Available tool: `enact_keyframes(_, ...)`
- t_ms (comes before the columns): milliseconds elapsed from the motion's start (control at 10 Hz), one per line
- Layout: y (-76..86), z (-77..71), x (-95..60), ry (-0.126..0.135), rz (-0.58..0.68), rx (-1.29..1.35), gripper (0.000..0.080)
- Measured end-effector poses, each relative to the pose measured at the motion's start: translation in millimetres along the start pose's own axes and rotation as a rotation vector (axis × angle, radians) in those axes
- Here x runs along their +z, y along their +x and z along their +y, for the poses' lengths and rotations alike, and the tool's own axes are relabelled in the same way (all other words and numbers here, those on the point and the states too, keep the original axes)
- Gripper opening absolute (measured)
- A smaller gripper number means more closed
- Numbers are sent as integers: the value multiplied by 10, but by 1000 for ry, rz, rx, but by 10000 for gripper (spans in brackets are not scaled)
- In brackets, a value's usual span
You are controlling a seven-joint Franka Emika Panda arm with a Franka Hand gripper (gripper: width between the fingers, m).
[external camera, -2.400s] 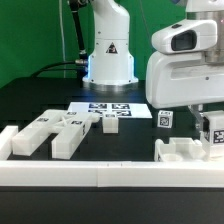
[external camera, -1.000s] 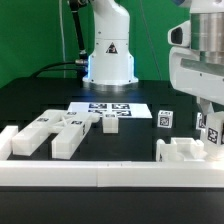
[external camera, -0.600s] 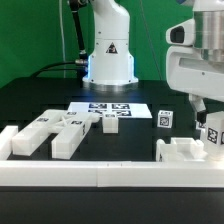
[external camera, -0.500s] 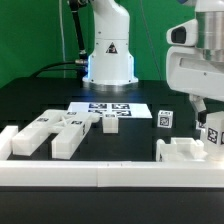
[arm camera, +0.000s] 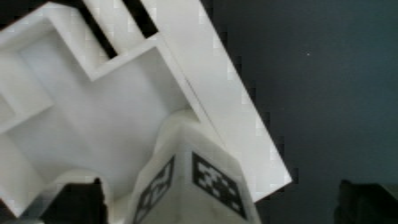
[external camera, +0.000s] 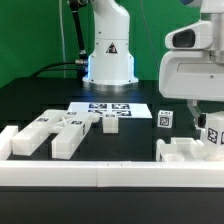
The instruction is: Assemble chair
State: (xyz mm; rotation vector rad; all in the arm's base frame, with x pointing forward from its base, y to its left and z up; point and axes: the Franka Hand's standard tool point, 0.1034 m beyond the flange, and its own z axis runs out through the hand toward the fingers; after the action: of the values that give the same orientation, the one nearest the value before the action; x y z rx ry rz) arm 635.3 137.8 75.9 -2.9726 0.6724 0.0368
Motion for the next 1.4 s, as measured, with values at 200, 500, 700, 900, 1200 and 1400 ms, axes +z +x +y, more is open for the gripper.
enact_keyframes(200, 8, 13, -5, -13, 3, -220, 649)
enact_keyframes(500, 54, 66, -22, -37, 11, -524, 649)
enact_keyframes(700, 79, 98, -27, -42, 11, -665, 649)
enact_keyframes(900, 83, 101, -28, -45, 10, -755, 649)
enact_keyframes(1200, 79, 105, -14, -44, 8, -747, 377)
enact_keyframes(1400, 79, 105, -13, -44, 8, -728, 289)
